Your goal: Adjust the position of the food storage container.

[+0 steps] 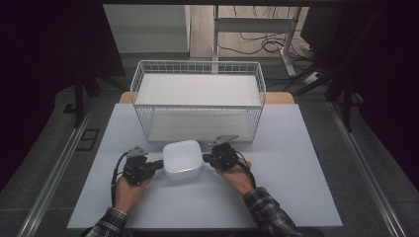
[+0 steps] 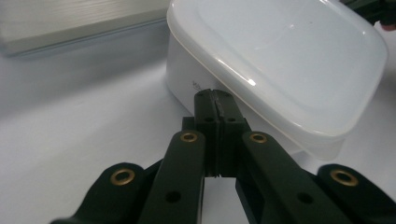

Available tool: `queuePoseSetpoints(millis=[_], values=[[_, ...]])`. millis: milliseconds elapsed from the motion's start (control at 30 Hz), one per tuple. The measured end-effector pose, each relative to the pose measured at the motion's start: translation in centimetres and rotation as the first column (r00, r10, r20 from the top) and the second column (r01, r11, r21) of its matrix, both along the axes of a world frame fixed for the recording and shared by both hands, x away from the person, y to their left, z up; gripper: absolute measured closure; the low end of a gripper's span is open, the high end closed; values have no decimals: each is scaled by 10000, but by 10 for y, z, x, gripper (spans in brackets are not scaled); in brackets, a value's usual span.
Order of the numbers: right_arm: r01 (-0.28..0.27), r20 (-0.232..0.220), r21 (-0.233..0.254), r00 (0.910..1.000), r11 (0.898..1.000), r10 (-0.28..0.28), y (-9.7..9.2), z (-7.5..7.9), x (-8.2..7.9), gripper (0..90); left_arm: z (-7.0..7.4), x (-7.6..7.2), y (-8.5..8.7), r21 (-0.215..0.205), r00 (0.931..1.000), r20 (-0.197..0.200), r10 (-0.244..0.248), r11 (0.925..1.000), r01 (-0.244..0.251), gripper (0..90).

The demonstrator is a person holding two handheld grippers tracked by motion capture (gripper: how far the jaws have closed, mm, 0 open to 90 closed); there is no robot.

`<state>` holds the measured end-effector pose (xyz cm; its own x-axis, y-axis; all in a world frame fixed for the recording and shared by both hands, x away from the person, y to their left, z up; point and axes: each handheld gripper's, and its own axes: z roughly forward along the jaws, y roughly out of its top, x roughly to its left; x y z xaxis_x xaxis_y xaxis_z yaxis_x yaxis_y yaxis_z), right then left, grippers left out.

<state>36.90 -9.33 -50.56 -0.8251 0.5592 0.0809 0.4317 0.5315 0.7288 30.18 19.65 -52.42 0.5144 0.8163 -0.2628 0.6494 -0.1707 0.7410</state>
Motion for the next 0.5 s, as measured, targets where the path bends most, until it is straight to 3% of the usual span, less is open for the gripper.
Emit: queuePoseSetpoints(millis=[233, 400, 500], values=[[508, -137, 108, 9986, 9987, -506, -29, 1, -6, 889, 0, 8, -25, -28, 9990, 91, -428, 9991, 428, 897], [975, -81, -169, 9952, 9951, -977, -53, 5, -16, 890, 0, 12, -46, -190, 9961, 108, -875, 9960, 877, 898], [1105, -20, -219, 9939, 9936, -1106, -62, 6, -21, 890, 1, 12, -53, -25, 9952, 188, -965, 9953, 966, 897]])
